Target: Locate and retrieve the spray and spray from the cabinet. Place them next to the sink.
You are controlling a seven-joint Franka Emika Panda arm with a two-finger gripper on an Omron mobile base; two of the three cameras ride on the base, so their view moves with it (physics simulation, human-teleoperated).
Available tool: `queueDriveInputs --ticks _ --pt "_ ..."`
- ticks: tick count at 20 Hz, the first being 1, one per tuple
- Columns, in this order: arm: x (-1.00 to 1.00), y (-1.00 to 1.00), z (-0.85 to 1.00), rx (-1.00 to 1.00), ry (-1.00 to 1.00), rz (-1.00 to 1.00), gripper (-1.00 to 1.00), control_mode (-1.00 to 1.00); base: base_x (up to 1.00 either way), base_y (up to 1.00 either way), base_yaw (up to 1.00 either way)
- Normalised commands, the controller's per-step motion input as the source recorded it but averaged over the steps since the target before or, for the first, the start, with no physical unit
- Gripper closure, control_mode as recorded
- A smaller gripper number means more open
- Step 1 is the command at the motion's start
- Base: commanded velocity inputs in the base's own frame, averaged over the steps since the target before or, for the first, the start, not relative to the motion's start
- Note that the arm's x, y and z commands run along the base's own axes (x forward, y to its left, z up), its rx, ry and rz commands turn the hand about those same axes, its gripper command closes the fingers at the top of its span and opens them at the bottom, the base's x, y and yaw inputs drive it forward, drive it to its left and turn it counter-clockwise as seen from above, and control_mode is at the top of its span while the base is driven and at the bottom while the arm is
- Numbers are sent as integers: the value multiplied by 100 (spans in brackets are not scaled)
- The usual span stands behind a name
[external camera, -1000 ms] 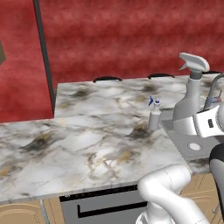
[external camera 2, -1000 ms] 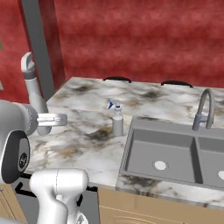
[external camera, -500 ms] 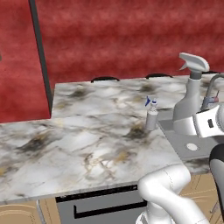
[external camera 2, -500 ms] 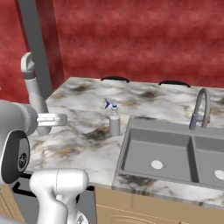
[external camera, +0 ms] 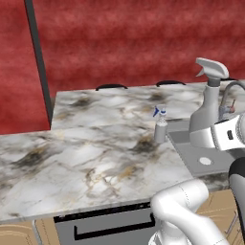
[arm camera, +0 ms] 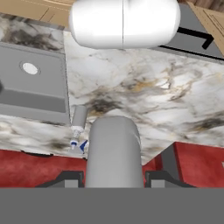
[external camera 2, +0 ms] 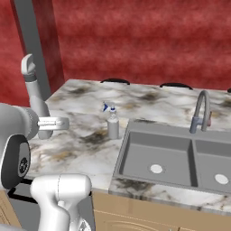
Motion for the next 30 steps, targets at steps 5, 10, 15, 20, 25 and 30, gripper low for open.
queueDriveInputs --ticks 5,10,15,20,25,30 --pt "0 0 0 0 0 0 100 100 14 -32 -1" --pt "0 0 0 0 0 0 100 100 0 0 0" --pt "9 0 -3 0 -1 1 100 -100 4 2 0" --pt "65 -3 -23 4 0 24 100 -100 0 0 0" --pt "44 -9 -17 3 1 34 100 -100 0 0 0" --pt "23 -12 -30 -6 2 35 100 -100 0 0 0"
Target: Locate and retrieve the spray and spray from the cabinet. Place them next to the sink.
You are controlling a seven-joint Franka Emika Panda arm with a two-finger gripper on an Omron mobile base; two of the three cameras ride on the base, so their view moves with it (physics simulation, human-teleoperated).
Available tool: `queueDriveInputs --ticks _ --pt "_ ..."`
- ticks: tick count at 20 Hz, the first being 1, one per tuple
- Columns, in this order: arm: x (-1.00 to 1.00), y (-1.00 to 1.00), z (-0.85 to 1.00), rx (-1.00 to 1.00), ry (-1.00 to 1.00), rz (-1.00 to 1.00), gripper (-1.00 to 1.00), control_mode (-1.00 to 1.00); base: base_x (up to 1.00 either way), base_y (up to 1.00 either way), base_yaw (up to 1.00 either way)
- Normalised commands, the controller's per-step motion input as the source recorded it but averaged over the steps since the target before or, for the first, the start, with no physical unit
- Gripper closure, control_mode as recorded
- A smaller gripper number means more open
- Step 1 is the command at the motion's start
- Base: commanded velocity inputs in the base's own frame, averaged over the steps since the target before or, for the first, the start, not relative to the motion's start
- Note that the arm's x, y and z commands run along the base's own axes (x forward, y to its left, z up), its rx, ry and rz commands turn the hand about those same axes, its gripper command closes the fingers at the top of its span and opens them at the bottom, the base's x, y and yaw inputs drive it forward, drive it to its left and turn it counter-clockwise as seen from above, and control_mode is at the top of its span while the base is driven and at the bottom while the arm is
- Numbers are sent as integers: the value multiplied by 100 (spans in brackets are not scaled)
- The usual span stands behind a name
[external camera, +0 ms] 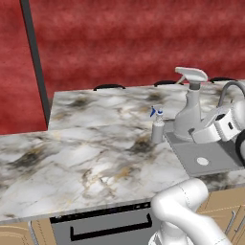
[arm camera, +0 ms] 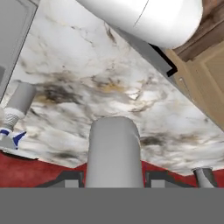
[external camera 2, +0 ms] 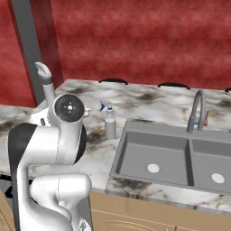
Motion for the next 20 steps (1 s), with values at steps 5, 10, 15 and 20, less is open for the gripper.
queueDriveInputs --ticks 5,10,15,20 --pt "28 -30 -40 -2 0 35 100 -100 0 0 0" --pt "39 -28 -41 -1 -1 36 100 -100 0 0 0" --pt "42 -19 -43 -1 -2 34 100 -100 0 0 0" --pt "28 -31 -29 0 -25 33 100 -100 0 0 0"
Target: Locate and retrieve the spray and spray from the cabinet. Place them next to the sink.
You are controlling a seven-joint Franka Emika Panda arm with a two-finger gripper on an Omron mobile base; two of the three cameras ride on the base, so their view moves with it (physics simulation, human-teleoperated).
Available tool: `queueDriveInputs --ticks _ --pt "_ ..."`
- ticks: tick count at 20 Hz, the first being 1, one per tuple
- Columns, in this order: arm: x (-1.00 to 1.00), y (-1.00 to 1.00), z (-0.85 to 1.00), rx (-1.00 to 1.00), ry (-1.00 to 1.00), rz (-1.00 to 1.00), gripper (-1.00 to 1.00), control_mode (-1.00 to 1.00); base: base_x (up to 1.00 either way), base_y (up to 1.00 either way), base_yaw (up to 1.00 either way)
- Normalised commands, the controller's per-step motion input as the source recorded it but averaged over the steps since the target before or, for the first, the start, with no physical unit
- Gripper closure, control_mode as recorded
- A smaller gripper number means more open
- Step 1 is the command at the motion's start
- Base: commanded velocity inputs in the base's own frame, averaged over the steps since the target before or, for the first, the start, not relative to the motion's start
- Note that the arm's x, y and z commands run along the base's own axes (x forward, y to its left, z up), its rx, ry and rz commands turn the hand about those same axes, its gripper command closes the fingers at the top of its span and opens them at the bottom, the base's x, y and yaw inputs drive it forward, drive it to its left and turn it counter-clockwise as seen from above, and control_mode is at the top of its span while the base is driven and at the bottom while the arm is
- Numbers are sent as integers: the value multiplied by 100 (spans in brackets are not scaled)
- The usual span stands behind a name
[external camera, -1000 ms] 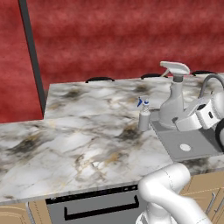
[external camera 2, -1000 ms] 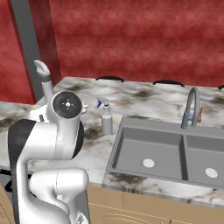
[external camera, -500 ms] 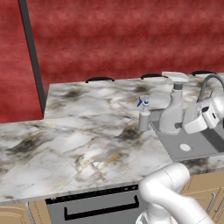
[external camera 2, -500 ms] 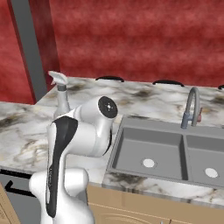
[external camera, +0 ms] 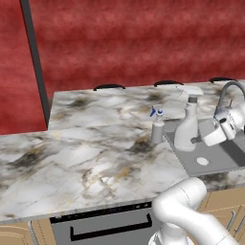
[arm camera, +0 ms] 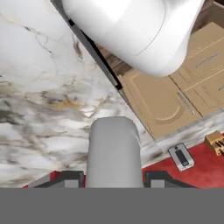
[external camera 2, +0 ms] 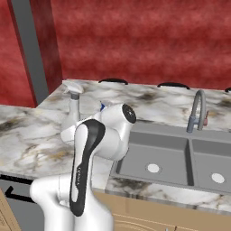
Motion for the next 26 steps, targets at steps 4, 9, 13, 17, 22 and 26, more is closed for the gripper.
queueDriveInputs --ticks 4,9,13,17,22,26 --pt "10 -33 -25 0 -34 29 100 -100 0 0 0" --pt "3 -19 -32 -3 -40 24 100 -100 0 0 0" --pt "43 -36 -25 -1 -37 20 100 -100 0 0 0" --pt "40 -41 -25 -1 -29 17 100 -100 0 0 0" --pt "-4 2 -18 -7 -15 2 100 -100 0 0 0" --pt "-13 37 0 -14 -21 -16 100 -100 0 0 0"
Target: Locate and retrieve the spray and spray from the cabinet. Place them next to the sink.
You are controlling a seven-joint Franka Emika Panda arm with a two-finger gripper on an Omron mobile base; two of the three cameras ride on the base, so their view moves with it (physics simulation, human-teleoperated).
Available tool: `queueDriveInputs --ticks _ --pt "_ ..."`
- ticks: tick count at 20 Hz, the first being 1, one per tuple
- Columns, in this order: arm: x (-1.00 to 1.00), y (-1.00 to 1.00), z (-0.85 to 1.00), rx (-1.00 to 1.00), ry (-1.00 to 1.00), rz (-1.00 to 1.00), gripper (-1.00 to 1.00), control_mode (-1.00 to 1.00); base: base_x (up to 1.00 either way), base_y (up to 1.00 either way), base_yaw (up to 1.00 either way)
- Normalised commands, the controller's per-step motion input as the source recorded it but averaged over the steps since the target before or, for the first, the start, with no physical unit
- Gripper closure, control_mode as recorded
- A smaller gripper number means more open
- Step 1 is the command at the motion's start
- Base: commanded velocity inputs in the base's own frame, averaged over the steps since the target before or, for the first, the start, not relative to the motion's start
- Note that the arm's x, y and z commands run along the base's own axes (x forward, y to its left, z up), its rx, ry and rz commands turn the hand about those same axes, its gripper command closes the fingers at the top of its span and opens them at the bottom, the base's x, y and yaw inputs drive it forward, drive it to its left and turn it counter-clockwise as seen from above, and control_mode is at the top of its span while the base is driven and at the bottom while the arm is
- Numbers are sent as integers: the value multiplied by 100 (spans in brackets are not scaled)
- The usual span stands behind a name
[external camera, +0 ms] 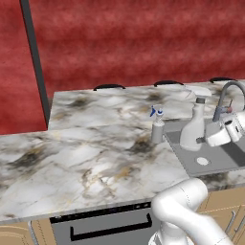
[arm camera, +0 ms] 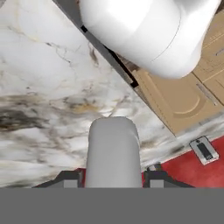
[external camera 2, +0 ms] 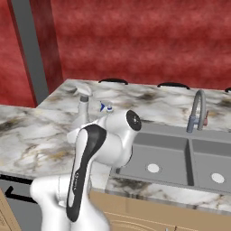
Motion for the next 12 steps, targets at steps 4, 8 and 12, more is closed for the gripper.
queueDriveInputs --ticks 4,8,12 --pt "-28 2 -8 -5 -6 -38 100 -100 0 0 0" --pt "-23 0 -15 -6 0 -38 100 -100 0 0 0" --pt "-4 0 -24 0 0 -47 100 -100 0 0 0"
